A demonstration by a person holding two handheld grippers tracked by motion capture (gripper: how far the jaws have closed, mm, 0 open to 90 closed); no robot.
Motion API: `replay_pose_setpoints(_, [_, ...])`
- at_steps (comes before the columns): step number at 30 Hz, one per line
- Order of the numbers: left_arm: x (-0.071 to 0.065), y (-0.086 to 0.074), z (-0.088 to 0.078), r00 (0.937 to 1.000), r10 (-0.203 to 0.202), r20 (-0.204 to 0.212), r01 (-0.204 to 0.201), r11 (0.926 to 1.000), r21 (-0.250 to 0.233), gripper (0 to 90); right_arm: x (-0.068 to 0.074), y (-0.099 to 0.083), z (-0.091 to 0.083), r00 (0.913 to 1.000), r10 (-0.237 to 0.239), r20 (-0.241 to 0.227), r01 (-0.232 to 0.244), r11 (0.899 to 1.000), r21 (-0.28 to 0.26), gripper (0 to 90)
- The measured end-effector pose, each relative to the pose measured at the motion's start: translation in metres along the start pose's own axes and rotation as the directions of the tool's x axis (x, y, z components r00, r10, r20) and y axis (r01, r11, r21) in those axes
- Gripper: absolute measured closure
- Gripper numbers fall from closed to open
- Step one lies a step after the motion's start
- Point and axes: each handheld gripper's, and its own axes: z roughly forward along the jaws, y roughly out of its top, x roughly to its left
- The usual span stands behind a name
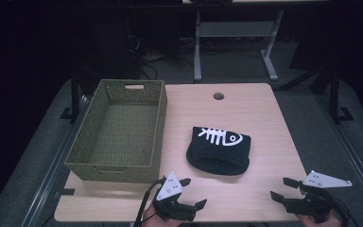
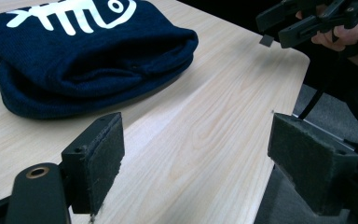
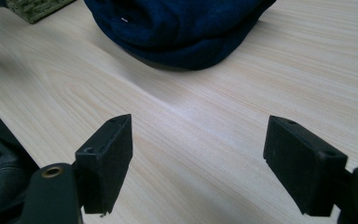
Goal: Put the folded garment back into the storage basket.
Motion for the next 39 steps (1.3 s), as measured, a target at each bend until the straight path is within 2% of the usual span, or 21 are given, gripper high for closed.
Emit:
replay_pose_setpoints(6, [0.003, 0.003, 0.005, 0.9999, -0.003, -0.010, 0.003, 0.9999, 0.010, 18.3, -0.003, 0.000, 0.000, 0.9997, 0.020, -0.011, -0.020, 1.000, -0.008, 22.0])
replay_pose_setpoints(12, [0.006, 0.010, 0.008, 0.9997, 0.023, -0.006, -0.023, 0.9996, 0.015, 18.3, -0.002, 0.008, 0.004, 0.9993, 0.029, -0.025, -0.029, 1.000, -0.012, 20.7])
replay_pose_setpoints(14, [0.007, 0.012, 0.008, 0.9995, 0.028, -0.018, -0.027, 0.9992, 0.028, 18.3, -0.002, 0.010, 0.006, 0.9995, 0.021, -0.022, -0.021, 1.000, -0.002, 20.7])
replay_pose_setpoints(15, [0.011, 0.015, 0.009, 0.9997, 0.019, -0.017, -0.018, 0.9997, 0.016, 18.3, -0.003, 0.014, 0.012, 0.9995, 0.010, -0.030, -0.009, 1.000, 0.014, 20.7])
replay_pose_setpoints(17, [0.014, 0.019, 0.010, 0.9997, 0.014, -0.021, -0.014, 0.9998, 0.016, 18.3, -0.004, 0.018, 0.017, 0.9991, 0.020, -0.038, -0.019, 0.999, 0.035, 19.9])
replay_pose_setpoints(22, [0.020, 0.028, 0.018, 0.9991, 0.008, -0.042, -0.007, 0.9999, 0.009, 17.7, -0.006, 0.030, 0.026, 0.9979, 0.013, -0.063, -0.010, 0.999, 0.044, 19.4])
replay_pose_setpoints(26, [0.027, 0.036, 0.027, 0.9987, -0.008, -0.050, 0.010, 0.9997, 0.024, 17.7, -0.005, 0.040, 0.032, 0.9972, -0.003, -0.075, 0.007, 0.999, 0.046, 19.0])
replay_pose_setpoints(29, [0.031, 0.040, 0.032, 0.9979, -0.039, -0.051, 0.041, 0.9983, 0.042, 17.8, -0.005, 0.044, 0.035, 0.9970, -0.002, -0.078, 0.007, 0.998, 0.056, 18.2])
replay_pose_setpoints(31, [0.034, 0.044, 0.038, 0.9971, -0.037, -0.067, 0.041, 0.9971, 0.065, 17.8, -0.007, 0.049, 0.041, 0.9960, 0.009, -0.089, -0.003, 0.998, 0.067, 18.2])
replay_pose_setpoints(36, [0.042, 0.051, 0.044, 0.9949, -0.062, -0.079, 0.068, 0.9954, 0.068, 17.8, -0.011, 0.058, 0.048, 0.9950, 0.018, -0.098, -0.010, 0.997, 0.078, 18.2])
replay_pose_setpoints(39, [0.047, 0.055, 0.048, 0.9930, -0.061, -0.101, 0.068, 0.9958, 0.062, 17.8, -0.013, 0.063, 0.052, 0.9946, 0.013, -0.103, -0.005, 0.997, 0.080, 18.2])
